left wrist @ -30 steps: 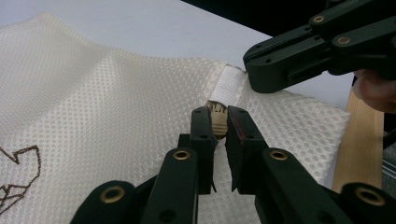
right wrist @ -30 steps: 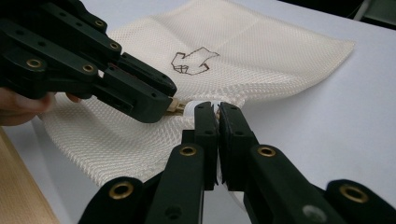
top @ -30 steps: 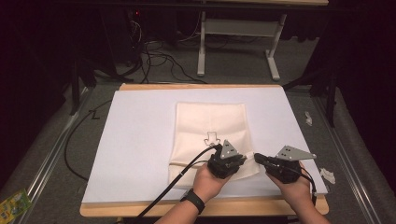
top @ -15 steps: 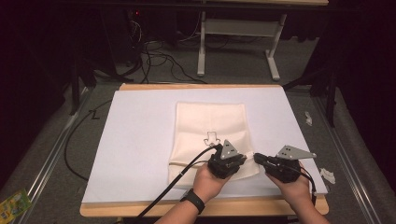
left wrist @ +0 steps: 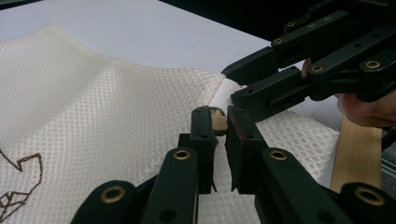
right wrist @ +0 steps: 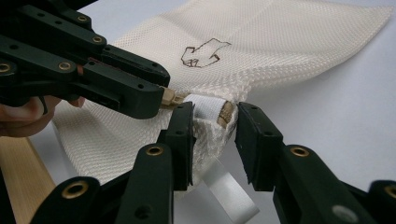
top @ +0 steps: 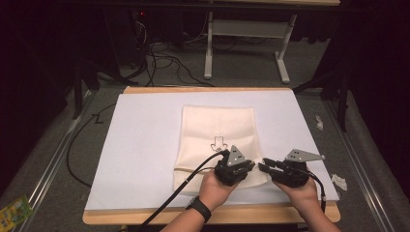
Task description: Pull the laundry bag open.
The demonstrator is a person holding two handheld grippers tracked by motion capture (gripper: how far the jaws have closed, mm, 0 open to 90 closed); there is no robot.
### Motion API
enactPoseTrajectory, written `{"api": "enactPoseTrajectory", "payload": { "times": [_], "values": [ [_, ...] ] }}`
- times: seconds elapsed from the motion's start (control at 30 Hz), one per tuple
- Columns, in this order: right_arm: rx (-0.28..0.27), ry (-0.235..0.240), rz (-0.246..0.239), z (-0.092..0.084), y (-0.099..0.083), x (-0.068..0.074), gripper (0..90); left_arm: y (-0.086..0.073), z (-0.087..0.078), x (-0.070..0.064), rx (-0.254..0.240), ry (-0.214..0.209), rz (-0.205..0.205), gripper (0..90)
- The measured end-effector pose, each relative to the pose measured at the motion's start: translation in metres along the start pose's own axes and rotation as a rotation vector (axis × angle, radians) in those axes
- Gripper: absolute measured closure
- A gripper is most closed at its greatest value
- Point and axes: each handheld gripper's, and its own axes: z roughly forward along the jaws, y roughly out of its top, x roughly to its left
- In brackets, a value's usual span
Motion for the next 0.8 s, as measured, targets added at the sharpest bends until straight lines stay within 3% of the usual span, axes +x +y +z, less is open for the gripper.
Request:
{"api": "enactPoseTrajectory", "payload": {
  "times": [0.13, 0.33, 0.4, 0.8],
  "values": [
    [0.004, 0.006, 0.008, 0.0, 0.0, 0.0, 74.6, 0.0, 0.0, 0.001, -0.002, 0.004, 0.001, 82.3],
    [0.008, 0.003, -0.027, 0.001, 0.002, 0.004, 83.8, -0.001, 0.0, 0.001, -0.001, 0.005, -0.002, 82.2],
    [0.011, -0.014, -0.057, 0.0, 0.003, 0.007, 84.9, -0.001, 0.0, 0.001, -0.004, 0.008, -0.002, 82.2],
    [0.015, -0.032, -0.067, 0.0, 0.005, 0.011, 86.0, -0.007, -0.001, 0.002, 0.021, 0.009, 0.019, 82.5]
  ]
}}
